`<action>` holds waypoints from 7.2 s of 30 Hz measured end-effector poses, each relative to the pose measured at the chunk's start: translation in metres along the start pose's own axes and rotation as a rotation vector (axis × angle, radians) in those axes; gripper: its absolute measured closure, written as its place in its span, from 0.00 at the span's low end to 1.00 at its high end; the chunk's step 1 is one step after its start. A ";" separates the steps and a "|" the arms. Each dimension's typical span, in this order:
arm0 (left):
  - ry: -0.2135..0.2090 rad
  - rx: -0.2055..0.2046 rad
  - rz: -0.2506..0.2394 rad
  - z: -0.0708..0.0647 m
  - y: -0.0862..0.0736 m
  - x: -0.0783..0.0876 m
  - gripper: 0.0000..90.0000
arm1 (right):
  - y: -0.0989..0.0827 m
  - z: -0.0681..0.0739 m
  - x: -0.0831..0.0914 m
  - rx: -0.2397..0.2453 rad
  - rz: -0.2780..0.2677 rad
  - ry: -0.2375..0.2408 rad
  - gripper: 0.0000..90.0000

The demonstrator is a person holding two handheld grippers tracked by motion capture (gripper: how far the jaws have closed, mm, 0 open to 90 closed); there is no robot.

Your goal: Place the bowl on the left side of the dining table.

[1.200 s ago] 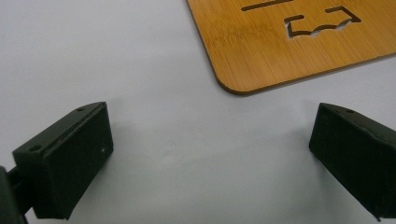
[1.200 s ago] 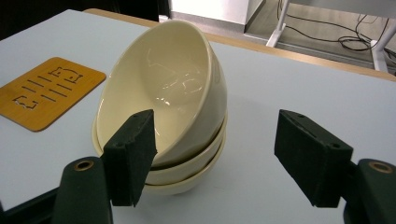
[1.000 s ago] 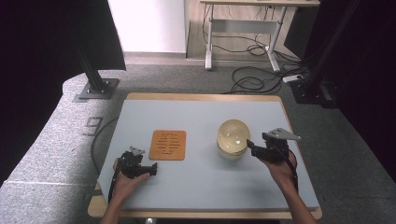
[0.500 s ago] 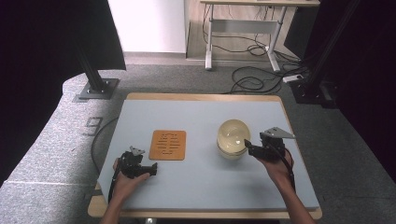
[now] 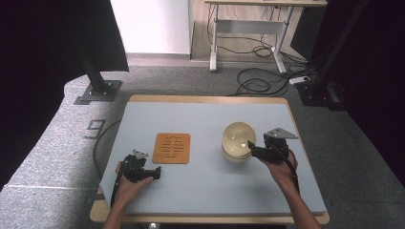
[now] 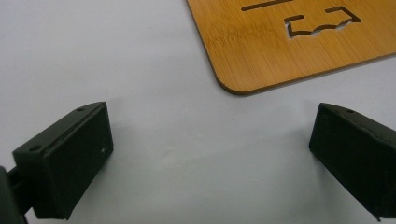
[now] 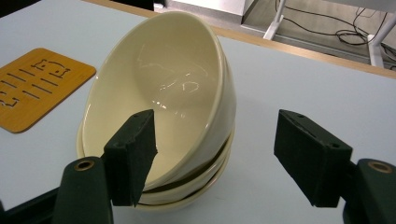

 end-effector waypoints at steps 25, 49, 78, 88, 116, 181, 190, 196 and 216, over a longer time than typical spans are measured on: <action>0.000 0.000 0.000 0.000 0.000 0.000 0.00 | 0.005 -0.002 -0.014 -0.018 0.019 -0.012 0.33; -0.001 -0.001 0.001 0.000 0.000 0.000 0.00 | 0.010 -0.003 -0.030 -0.036 0.035 -0.014 0.33; -0.001 0.000 0.001 0.000 0.000 0.000 0.00 | 0.008 -0.001 -0.051 -0.035 0.090 -0.058 0.36; -0.001 -0.001 0.001 0.000 0.000 0.000 0.00 | 0.010 0.001 -0.054 -0.050 0.101 -0.048 0.39; 0.000 -0.003 0.003 0.000 0.000 0.000 0.00 | 0.019 0.007 -0.051 -0.047 0.093 -0.119 0.66; 0.000 -0.002 0.001 0.000 0.000 0.000 0.00 | 0.026 -0.013 -0.020 -0.155 -0.010 -0.022 0.87; 0.000 -0.001 0.001 0.000 0.000 0.000 0.00 | 0.031 -0.010 -0.012 -0.151 -0.037 -0.009 0.87; 0.000 -0.002 0.000 0.000 0.000 0.000 0.00 | 0.036 -0.005 -0.008 -0.152 -0.062 0.013 0.87; 0.002 -0.002 -0.002 0.000 0.000 0.000 0.00 | 0.052 0.004 0.003 -0.140 -0.092 0.025 0.87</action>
Point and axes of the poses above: each handheld gripper's, and its own axes: x roughly backward along the jaws, y roughly out of its top, z roughly to its left, the point moved 1 cm from there along -x, roughly forward along the jaws, and after that the axes turned 3 degrees about y, right-handed, at the moved point
